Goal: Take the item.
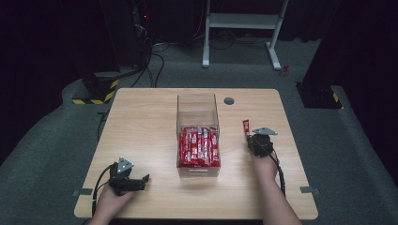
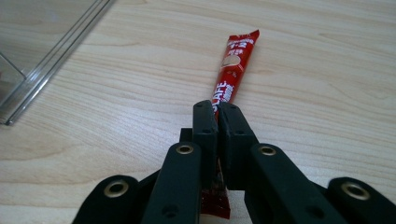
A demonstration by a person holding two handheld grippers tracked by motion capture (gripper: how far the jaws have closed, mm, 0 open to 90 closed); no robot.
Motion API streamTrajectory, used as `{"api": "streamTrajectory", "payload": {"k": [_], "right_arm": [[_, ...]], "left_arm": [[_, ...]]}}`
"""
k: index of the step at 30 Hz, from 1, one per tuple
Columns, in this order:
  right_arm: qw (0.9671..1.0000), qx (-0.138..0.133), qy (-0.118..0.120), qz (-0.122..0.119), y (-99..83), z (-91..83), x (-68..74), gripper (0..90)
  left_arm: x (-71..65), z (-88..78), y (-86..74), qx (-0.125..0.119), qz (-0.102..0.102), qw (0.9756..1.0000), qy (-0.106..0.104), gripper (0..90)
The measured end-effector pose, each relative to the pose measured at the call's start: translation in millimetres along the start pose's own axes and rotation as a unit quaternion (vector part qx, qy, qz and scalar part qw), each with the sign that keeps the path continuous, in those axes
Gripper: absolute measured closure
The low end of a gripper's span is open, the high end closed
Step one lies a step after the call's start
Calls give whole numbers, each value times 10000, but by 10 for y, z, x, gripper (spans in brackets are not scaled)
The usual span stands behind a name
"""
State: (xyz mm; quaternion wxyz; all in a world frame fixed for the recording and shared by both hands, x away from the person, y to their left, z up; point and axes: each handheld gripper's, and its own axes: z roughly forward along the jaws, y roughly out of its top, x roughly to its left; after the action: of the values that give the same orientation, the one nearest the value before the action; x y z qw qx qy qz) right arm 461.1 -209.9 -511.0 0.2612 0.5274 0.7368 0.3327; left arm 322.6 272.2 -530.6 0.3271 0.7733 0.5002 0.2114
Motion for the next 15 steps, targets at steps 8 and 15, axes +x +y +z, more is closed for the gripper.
{"api": "streamTrajectory", "payload": {"k": [8,15], "right_arm": [[9999,-24,75,100,0,-22,-19,800],[9998,-70,141,153,38,-103,-16,709]], "left_arm": [[-1,-1,-1,0,2,10000,-2,40],[-1,-1,-1,0,0,10000,-3,40]]}}
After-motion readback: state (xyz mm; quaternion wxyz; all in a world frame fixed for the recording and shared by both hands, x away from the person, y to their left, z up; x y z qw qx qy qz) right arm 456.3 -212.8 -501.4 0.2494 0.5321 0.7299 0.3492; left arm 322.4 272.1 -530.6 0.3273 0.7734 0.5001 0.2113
